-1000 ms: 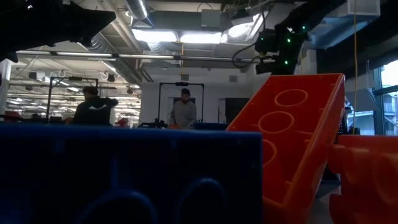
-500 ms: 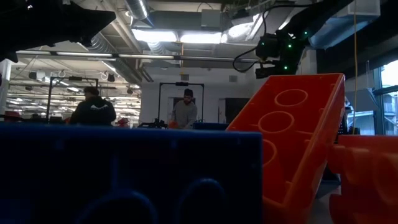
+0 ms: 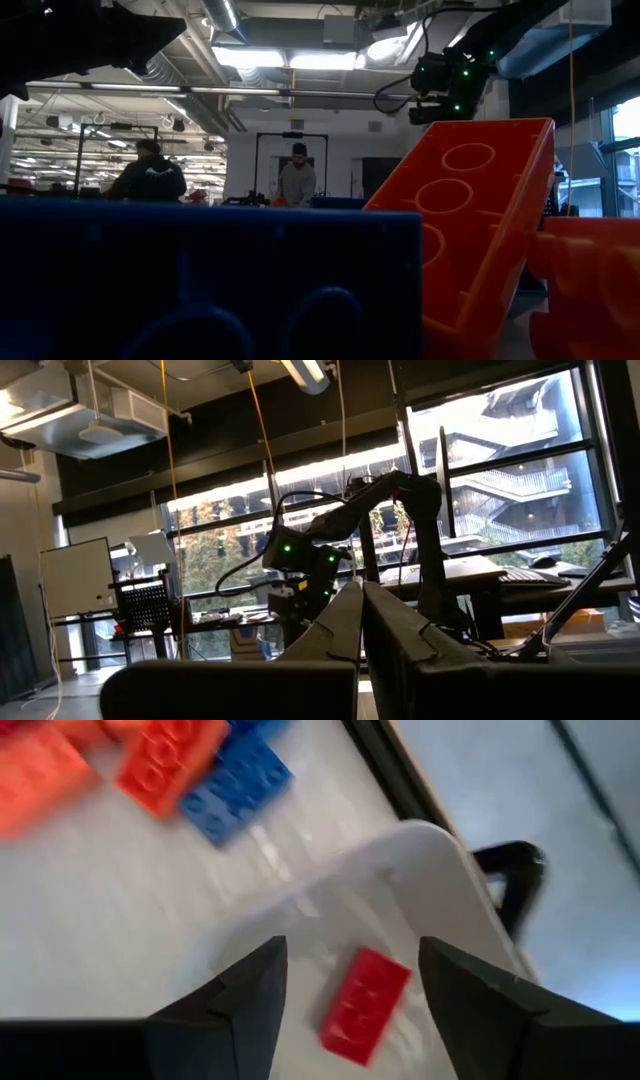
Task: Sort blocks by size
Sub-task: Put the orange game piece into the gray bin
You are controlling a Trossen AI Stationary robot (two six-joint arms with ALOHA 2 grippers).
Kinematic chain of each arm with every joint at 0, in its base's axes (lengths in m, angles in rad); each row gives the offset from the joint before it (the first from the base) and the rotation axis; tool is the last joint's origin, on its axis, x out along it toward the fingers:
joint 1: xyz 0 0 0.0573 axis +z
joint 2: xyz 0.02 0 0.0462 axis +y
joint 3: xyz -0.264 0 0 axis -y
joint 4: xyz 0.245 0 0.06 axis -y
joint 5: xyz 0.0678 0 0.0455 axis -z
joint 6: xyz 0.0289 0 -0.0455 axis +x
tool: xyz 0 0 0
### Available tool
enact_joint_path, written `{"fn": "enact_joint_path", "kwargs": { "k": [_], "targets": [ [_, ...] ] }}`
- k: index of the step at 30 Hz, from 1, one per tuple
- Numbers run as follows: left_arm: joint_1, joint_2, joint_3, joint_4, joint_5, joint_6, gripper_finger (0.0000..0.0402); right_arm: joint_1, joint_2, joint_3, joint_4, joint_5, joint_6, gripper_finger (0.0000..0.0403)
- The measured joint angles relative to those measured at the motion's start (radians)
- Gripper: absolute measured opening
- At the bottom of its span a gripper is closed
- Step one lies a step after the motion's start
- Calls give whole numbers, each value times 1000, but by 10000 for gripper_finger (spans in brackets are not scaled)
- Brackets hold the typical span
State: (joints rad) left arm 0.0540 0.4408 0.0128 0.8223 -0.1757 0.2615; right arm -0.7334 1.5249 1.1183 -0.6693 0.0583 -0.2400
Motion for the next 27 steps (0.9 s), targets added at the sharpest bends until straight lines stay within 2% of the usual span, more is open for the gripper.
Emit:
{"fn": "enact_joint_path", "kwargs": {
  "k": [4,13,19,27],
  "targets": [
    [0,0,0,0,0,0,0,1,0,0,41,-78,82,227],
    [0,0,0,5,0,0,0,12,0,0,120,-141,267,227],
    [0,0,0,5,0,8,0,88,8,0,170,-135,343,227],
    [0,0,0,6,0,8,0,193,50,0,271,-4,399,227]
  ]
}}
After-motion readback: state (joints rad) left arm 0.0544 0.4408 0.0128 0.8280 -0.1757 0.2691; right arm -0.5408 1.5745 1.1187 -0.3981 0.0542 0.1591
